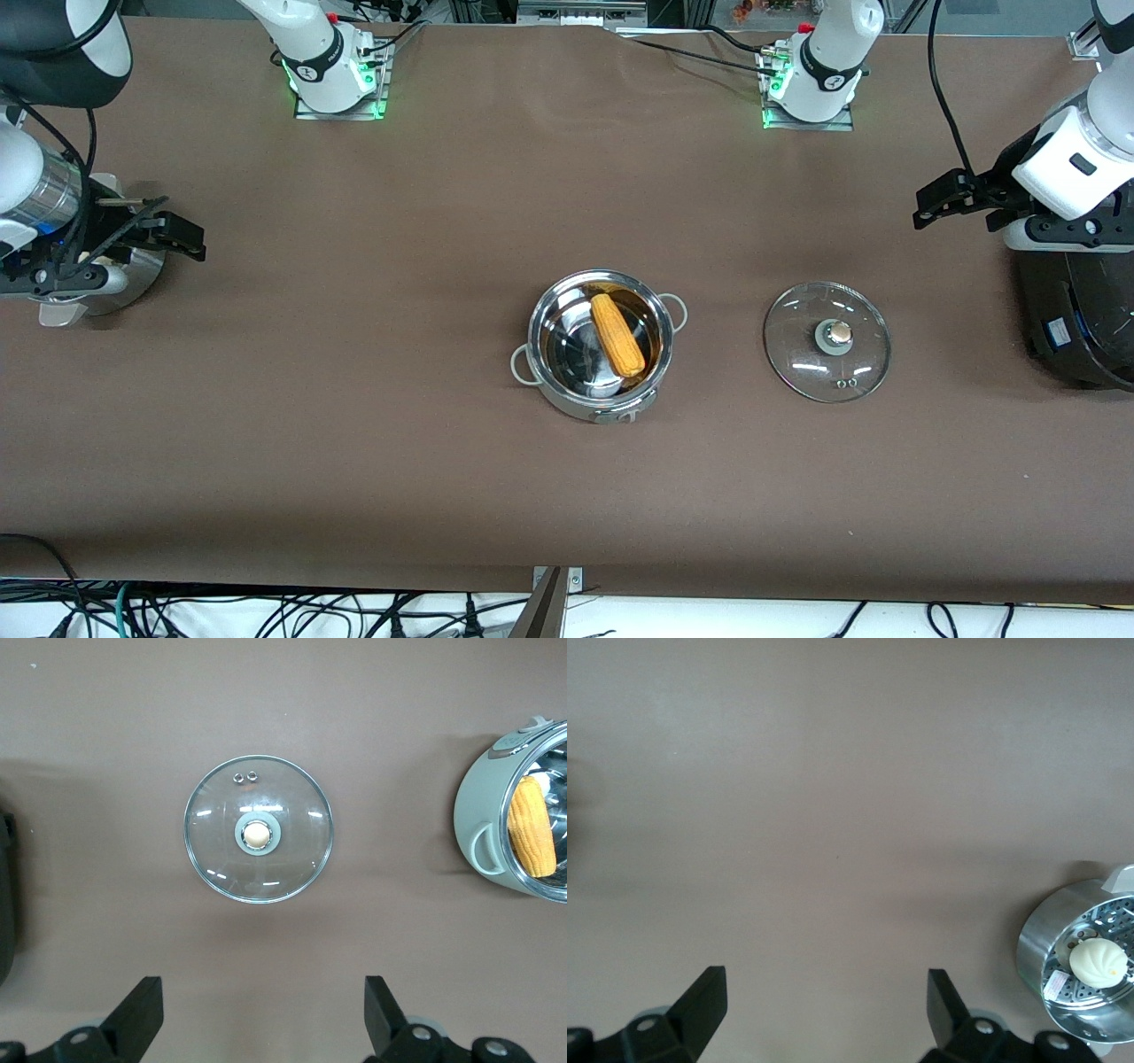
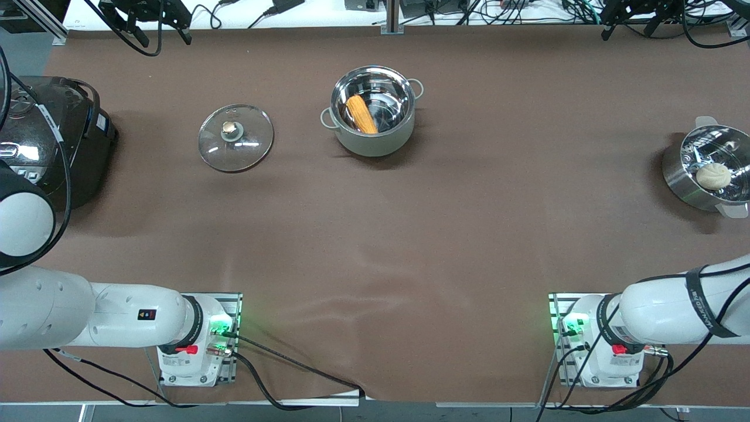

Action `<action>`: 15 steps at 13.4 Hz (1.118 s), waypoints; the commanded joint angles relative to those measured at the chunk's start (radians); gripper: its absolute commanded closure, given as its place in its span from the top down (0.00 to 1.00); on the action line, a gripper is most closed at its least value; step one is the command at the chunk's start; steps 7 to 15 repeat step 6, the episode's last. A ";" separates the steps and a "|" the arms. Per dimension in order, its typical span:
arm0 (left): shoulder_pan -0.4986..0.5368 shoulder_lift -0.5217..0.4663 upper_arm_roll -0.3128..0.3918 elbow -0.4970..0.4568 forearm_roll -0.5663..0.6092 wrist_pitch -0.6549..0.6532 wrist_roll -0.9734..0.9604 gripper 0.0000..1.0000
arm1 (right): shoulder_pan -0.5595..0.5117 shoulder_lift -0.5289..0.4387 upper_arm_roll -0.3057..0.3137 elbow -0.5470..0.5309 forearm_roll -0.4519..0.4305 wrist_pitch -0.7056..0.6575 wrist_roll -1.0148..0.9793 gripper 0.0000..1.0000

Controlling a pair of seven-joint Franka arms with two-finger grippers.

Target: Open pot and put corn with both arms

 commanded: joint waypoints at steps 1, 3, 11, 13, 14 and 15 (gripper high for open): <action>0.005 -0.014 -0.005 -0.011 0.011 -0.010 -0.006 1.00 | -0.011 0.014 0.003 0.022 0.011 0.000 -0.014 1.00; 0.005 -0.014 -0.005 -0.011 0.011 -0.012 -0.006 1.00 | -0.011 0.016 0.003 0.024 0.008 0.000 -0.014 1.00; 0.005 -0.014 -0.005 -0.011 0.011 -0.012 -0.006 1.00 | -0.011 0.017 0.003 0.024 -0.005 0.001 -0.015 1.00; 0.005 -0.014 -0.005 -0.011 0.011 -0.012 -0.006 1.00 | -0.011 0.017 0.003 0.024 -0.005 0.001 -0.015 1.00; 0.005 -0.014 -0.005 -0.011 0.011 -0.012 -0.006 1.00 | -0.011 0.017 0.003 0.024 -0.005 0.001 -0.015 1.00; 0.005 -0.014 -0.005 -0.011 0.011 -0.012 -0.006 1.00 | -0.011 0.017 0.003 0.024 -0.005 0.001 -0.015 1.00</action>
